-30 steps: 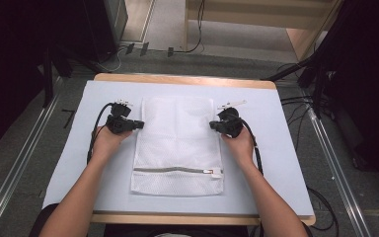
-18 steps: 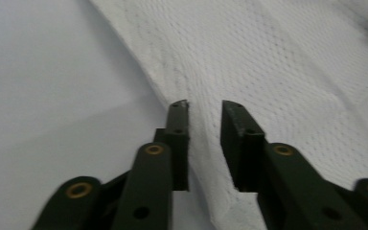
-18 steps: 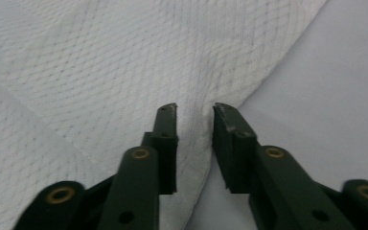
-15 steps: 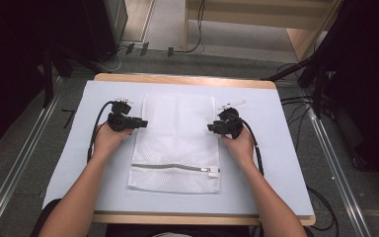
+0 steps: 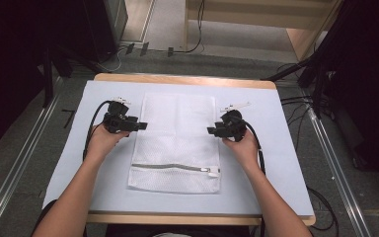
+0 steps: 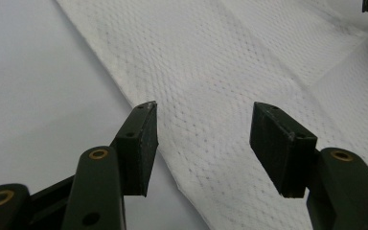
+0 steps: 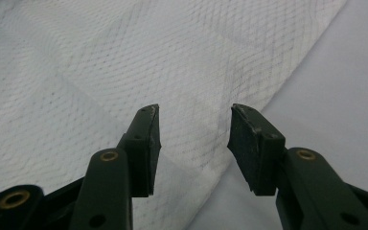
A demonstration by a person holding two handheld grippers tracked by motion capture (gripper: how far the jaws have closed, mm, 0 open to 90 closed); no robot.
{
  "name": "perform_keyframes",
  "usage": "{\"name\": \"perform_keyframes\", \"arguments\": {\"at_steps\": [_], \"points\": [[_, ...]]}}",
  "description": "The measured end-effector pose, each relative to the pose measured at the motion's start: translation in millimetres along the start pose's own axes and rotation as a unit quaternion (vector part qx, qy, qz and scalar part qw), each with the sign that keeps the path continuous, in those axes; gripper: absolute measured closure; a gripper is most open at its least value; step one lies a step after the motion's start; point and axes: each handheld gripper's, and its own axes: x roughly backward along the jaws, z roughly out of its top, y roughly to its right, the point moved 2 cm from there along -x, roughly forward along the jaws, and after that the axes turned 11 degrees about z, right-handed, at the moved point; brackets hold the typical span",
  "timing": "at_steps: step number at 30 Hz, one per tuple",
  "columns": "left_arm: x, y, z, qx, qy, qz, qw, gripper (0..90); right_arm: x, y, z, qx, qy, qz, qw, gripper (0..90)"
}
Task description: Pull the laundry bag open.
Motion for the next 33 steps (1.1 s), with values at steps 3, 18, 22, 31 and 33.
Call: {"name": "perform_keyframes", "arguments": {"at_steps": [3,18,22,31,33], "points": [[2.0,1.6,-0.4,-0.002,0.001,-0.003,1.0,43.5,3.2,-1.7,-1.0,0.004,0.001,0.001,1.0,55.0],[17.0,29.9,-4.9,-0.034,0.002,-0.023,0.9992,40.8,23.8,-17.3,-10.9,0.007,0.013,0.024,0.9996,54.7],[18.2,40.2,-7.3,-0.044,-0.002,-0.027,0.9987,40.5,24.6,-25.1,-13.8,0.015,0.009,0.033,0.9993,54.9],[18.1,60.1,-8.7,-0.062,0.003,-0.03,0.9976,39.4,31.6,-36.8,-24.7,0.024,0.012,0.053,0.9982,55.9],[17.5,61.3,-8.9,-0.065,0.006,-0.029,0.9975,38.4,32.9,-38.3,-28.3,0.017,0.008,0.064,0.9977,56.9]]}}
